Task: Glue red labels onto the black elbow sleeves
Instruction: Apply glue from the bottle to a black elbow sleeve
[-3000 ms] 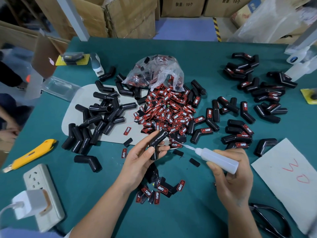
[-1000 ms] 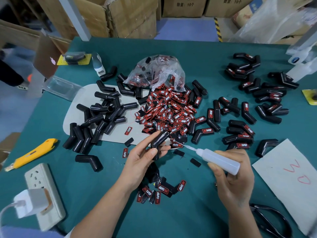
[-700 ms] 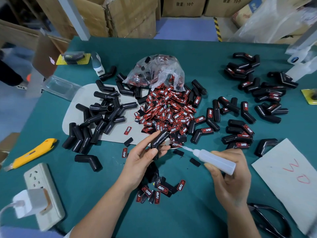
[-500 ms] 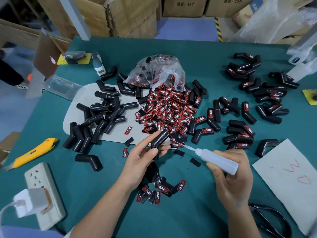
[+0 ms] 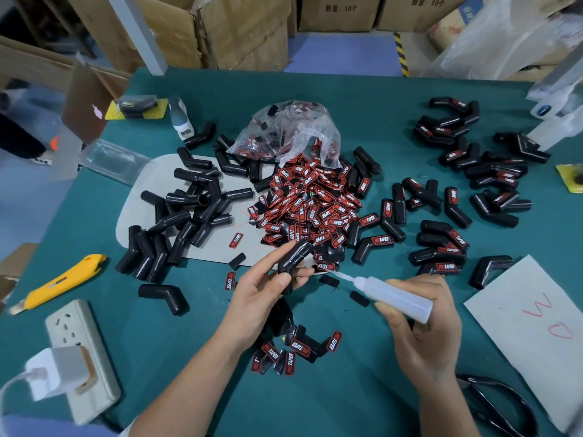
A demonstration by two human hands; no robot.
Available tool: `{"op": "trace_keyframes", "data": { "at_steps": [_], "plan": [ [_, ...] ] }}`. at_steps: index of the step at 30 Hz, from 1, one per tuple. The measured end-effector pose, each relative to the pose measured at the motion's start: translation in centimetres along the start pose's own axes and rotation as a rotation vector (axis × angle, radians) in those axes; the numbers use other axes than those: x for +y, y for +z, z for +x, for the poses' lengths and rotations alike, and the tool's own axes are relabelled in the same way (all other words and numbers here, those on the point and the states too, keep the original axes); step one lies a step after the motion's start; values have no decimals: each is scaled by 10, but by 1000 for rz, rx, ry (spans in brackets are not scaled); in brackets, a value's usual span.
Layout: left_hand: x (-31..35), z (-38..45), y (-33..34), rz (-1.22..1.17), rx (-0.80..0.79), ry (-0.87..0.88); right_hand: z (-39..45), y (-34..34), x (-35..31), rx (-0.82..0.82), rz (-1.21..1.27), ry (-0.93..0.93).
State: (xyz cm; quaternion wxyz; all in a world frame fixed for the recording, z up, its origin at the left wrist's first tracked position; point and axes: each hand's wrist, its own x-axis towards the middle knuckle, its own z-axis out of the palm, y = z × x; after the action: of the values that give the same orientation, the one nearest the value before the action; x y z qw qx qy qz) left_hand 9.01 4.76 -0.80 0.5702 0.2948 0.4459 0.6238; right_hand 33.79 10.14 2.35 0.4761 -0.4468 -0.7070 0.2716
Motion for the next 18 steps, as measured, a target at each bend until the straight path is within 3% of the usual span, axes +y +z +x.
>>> {"op": "trace_keyframes", "data": {
  "at_steps": [18],
  "plan": [
    [2, 0, 1, -56, 3, -40, 0, 0, 2, 5, 23, -17]
  ]
}}
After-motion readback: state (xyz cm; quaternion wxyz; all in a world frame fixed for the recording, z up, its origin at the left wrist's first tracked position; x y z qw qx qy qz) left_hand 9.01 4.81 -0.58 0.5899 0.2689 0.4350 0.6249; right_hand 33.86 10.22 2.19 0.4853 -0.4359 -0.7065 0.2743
